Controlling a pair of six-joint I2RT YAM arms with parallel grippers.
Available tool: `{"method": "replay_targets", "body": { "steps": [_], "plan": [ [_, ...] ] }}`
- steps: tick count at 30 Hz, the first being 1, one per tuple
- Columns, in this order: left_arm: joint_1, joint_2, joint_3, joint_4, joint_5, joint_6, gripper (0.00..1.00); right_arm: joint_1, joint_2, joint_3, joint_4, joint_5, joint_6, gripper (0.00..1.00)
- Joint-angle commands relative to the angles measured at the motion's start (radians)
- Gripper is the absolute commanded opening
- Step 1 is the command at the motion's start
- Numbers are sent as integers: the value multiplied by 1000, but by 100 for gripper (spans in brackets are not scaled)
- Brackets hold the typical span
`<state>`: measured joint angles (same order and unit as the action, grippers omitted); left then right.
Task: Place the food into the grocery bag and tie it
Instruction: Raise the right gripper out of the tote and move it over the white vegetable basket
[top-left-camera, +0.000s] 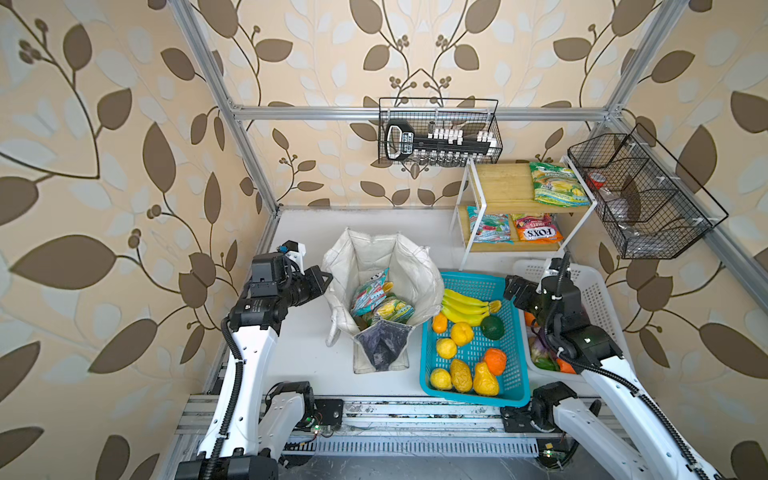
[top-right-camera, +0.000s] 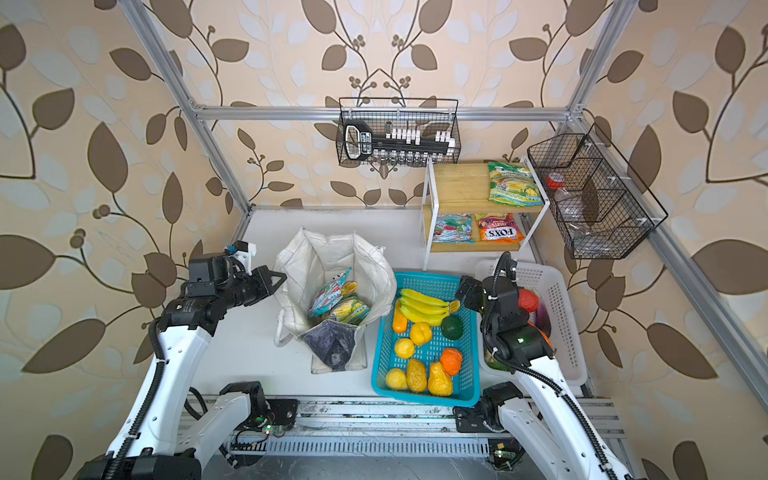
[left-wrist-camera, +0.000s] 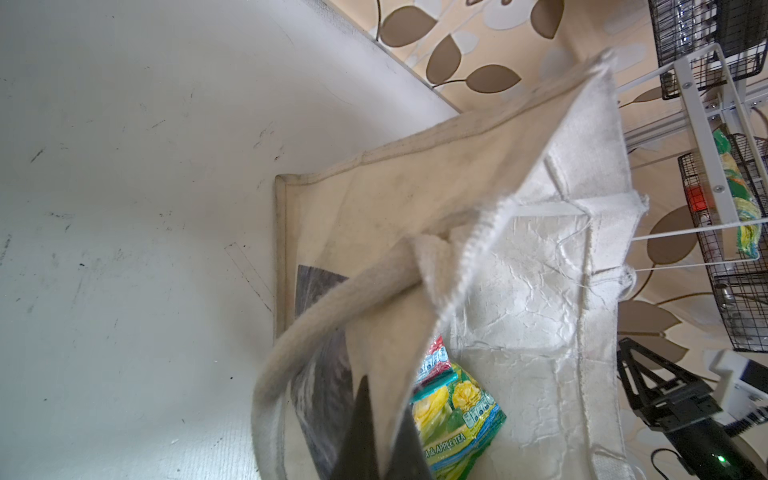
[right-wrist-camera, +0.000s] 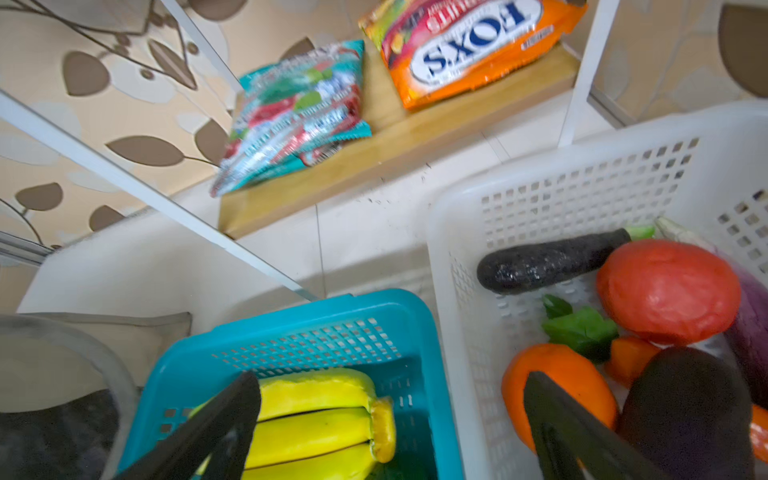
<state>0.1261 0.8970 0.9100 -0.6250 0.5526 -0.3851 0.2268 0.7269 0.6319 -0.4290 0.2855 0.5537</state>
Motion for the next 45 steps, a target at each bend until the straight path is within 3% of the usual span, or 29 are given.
{"method": "replay_targets", "body": {
  "steps": [1,16,20,24,30,37,42,45],
  "plan": [
    [7,-13,2,27,24,4,0,-27,3,-42,29,-53,0,100],
    [7,-7,3,28,27,3,0,-252,-38,-80,21,-169,-21,100],
    [6,-6,3,29,35,2,0,-420,6,-75,10,-298,-34,100],
    [7,-7,-2,34,31,-1,0,-543,71,-90,17,-442,-47,93],
    [6,32,2,27,48,-1,0,-549,103,-154,52,-390,-35,94],
    [-4,21,-4,35,41,-6,0,-549,69,-181,74,-365,-46,84],
    [-4,7,-6,42,44,-9,0,-548,29,-124,-20,-288,-47,85],
    [-3,10,-1,37,40,-3,0,-546,9,-107,-63,-169,13,91]
  ]
}}
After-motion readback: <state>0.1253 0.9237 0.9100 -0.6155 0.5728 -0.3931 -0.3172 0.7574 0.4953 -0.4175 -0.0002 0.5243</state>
